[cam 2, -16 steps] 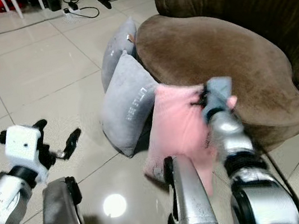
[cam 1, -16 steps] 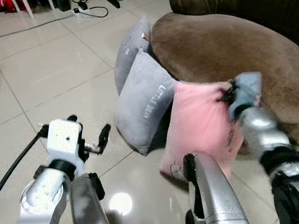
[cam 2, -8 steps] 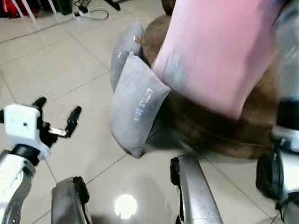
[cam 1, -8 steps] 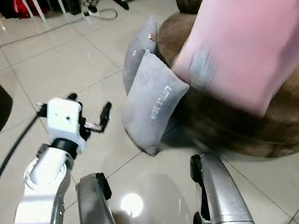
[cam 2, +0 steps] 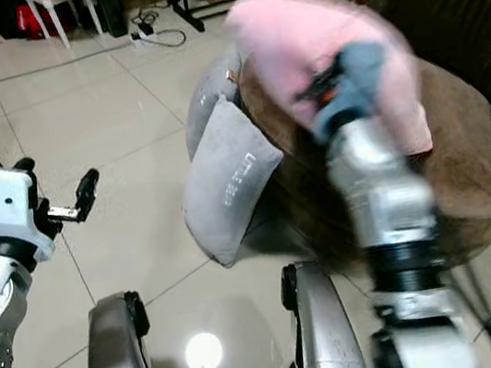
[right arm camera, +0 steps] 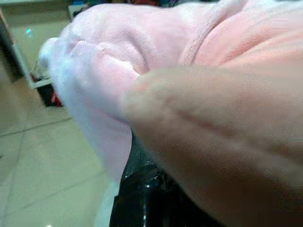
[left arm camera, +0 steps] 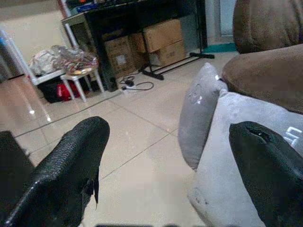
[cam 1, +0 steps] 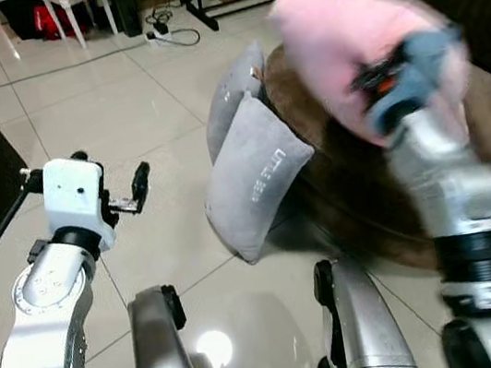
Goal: Move the pillow to the sofa from floor
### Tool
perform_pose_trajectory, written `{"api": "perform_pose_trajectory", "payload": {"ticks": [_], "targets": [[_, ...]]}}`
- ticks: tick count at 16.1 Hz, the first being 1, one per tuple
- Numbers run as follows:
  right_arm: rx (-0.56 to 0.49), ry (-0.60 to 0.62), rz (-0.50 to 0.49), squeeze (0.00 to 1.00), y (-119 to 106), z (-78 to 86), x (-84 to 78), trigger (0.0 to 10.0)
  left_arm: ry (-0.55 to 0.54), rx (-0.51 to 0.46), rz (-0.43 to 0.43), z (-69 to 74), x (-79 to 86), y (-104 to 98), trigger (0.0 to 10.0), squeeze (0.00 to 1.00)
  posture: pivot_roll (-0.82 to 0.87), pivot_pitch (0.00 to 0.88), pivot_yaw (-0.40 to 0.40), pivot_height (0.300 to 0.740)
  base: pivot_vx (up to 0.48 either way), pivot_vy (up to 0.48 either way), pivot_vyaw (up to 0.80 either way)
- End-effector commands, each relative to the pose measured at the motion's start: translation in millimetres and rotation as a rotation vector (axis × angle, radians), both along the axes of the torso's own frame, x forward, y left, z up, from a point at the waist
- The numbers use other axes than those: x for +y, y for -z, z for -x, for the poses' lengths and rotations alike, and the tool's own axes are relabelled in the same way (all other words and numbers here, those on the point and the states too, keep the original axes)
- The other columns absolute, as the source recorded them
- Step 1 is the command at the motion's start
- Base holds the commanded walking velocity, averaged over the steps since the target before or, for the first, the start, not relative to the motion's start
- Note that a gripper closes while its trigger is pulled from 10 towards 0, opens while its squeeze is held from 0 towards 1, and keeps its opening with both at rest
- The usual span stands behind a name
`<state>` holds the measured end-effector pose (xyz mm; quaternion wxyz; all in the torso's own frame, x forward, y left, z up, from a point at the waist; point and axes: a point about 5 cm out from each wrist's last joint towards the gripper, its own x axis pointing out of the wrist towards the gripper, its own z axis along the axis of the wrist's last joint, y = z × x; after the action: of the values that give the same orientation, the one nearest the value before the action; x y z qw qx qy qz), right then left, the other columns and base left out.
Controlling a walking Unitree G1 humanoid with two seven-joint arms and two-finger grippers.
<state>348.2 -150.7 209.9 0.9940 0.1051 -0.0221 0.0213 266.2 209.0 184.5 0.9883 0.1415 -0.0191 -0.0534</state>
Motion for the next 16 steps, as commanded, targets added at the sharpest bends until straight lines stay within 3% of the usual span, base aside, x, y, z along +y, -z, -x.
{"api": "perform_pose_trajectory", "payload": {"ticks": [1, 2, 4, 7, 9, 12, 16], "targets": [[0.067, 0.023, 0.0, 0.0, 14.2, -0.3, 0.4, 10.0, -0.037, 0.006, -0.008, 1.2, 4.0, 1.1, 10.0, 0.0, 0.0, 0.0, -0.063, 0.485, 0.0, 0.0, 0.0], [0.091, 0.009, -0.012, 0.0, 21.5, 2.6, 11.5, 10.0, -0.051, 0.012, -0.01, 3.7, 5.9, 3.8, 10.0, 0.0, 0.01, 0.0, -0.069, 0.495, 0.0, 0.0, 0.0], [0.1, -0.019, -0.029, 0.0, 24.6, 5.8, 18.4, 10.0, -0.064, 0.037, -0.005, 7.6, 2.5, 8.6, 10.0, 0.0, 0.03, 0.0, -0.064, 0.51, 0.0, 0.0, 0.0], [0.123, -0.056, -0.055, 0.0, 30.1, 17.7, 18.3, 10.0, -0.069, 0.08, -0.058, 16.4, -2.3, 22.9, 10.0, 0.0, 0.02, 0.0, -0.068, 0.535, 0.0, 0.0, 0.0], [0.123, -0.081, -0.055, 0.0, 33.3, 29.6, 18.4, 10.0, -0.081, 0.092, -0.022, 9.8, -9.5, 30.8, 10.0, 0.0, 0.01, 0.0, -0.05, 0.56, 0.0, 0.0, 0.0], [0.155, -0.069, -0.061, 0.0, 41.2, 42.0, 17.5, 10.0, -0.108, 0.094, -0.036, 12.2, -9.3, 34.0, 10.0, 0.0, 0.02, 0.0, -0.071, 0.585, 0.0, 0.0, 0.0], [0.137, -0.053, -0.053, 0.0, 42.3, 44.2, 19.7, 10.0, -0.102, 0.097, -0.052, 11.0, -8.4, 37.7, 10.0, 0.0, 0.0, 0.0, -0.037, 0.63, 0.0, 0.0, 0.0]]}}
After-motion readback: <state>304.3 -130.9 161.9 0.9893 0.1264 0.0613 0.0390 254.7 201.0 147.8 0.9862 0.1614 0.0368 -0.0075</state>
